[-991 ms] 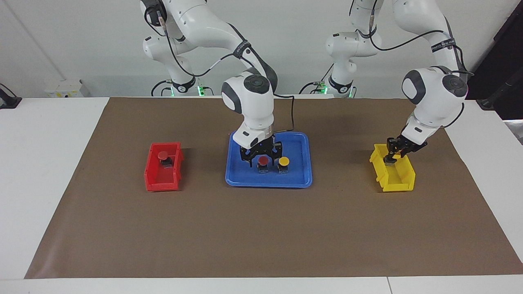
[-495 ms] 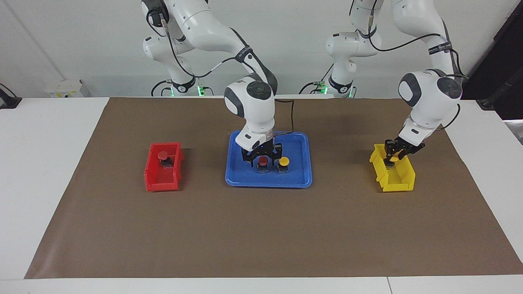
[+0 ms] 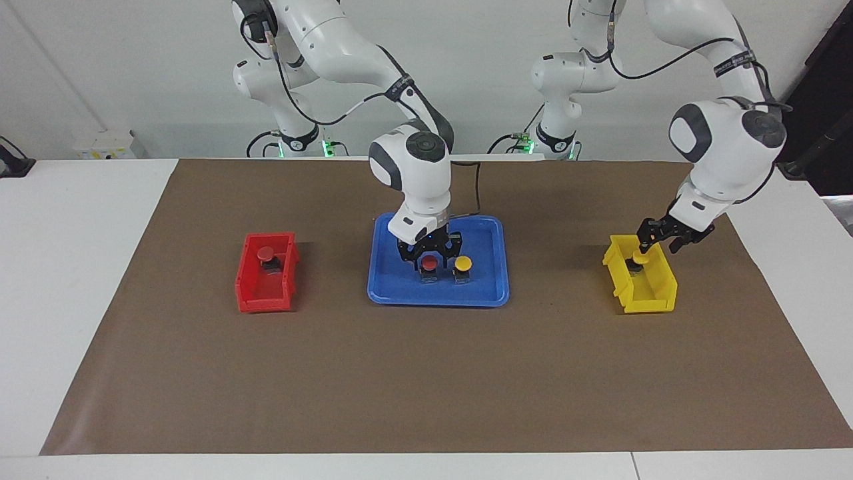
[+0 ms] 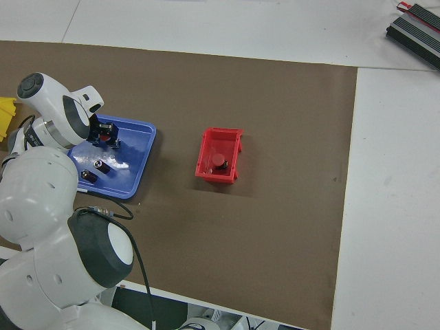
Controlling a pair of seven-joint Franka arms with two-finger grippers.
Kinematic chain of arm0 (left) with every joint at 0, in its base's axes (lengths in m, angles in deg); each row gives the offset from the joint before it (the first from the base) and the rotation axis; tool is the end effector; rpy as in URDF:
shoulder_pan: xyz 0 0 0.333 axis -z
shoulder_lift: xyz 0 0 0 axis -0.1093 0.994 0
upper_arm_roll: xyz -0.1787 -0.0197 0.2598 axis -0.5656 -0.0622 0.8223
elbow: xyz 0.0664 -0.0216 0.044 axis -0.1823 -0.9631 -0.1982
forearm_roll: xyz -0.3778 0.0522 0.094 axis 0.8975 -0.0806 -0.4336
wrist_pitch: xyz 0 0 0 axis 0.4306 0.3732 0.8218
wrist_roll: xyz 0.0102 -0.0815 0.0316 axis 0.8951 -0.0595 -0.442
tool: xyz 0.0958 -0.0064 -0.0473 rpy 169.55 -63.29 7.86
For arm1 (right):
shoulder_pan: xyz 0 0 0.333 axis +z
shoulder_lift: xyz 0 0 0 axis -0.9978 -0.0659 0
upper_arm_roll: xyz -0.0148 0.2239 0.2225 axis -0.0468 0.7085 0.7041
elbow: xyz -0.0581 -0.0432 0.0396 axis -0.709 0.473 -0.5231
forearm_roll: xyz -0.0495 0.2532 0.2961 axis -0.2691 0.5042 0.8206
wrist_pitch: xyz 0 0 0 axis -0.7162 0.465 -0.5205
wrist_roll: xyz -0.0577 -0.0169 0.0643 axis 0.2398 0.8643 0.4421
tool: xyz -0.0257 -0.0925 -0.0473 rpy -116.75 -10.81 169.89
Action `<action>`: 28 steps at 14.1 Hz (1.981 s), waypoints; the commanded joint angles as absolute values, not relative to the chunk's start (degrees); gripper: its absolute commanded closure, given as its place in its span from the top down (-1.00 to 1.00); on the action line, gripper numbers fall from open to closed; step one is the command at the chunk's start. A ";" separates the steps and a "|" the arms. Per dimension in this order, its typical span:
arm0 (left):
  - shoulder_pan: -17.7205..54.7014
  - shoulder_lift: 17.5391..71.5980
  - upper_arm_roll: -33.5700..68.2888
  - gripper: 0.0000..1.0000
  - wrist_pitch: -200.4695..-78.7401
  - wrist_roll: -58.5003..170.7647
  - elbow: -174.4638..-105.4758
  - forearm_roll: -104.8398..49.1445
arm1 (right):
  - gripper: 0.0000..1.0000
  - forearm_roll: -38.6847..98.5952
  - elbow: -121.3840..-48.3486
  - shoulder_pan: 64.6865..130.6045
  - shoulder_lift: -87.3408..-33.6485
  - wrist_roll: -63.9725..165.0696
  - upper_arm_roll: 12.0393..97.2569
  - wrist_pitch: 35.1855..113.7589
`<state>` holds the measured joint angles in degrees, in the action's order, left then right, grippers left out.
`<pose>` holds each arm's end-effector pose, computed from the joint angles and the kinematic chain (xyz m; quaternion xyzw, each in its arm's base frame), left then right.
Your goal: Sort red and yellow buttons by color
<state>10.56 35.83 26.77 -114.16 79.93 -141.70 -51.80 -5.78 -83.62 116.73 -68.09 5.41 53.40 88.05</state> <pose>0.5649 0.0189 0.4736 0.9987 -0.0503 0.0076 0.0085 0.5344 0.3851 0.3425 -0.9984 -0.0174 -0.0505 0.0183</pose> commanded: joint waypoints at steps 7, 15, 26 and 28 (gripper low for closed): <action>14.52 36.27 25.75 1.00 -98.69 78.00 -126.39 -54.83 | -0.56 -5.04 -73.95 110.77 -66.08 6.15 53.51 75.99; 34.64 48.90 25.49 0.99 -118.63 46.47 -130.19 -54.65 | -0.53 -2.40 -81.48 91.24 -55.17 32.43 53.34 69.28; 48.46 59.73 25.40 0.95 -119.71 30.18 -125.34 -54.57 | -0.53 2.17 -98.35 81.92 -50.16 47.29 53.34 83.69; 48.72 59.56 25.31 0.90 -117.86 30.09 -125.34 -54.31 | -0.53 2.70 -100.63 81.21 -49.90 48.44 53.34 86.59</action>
<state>47.82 59.93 24.59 -120.13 31.30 -125.65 -53.35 0.84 -96.66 82.70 -52.12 45.92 52.65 83.64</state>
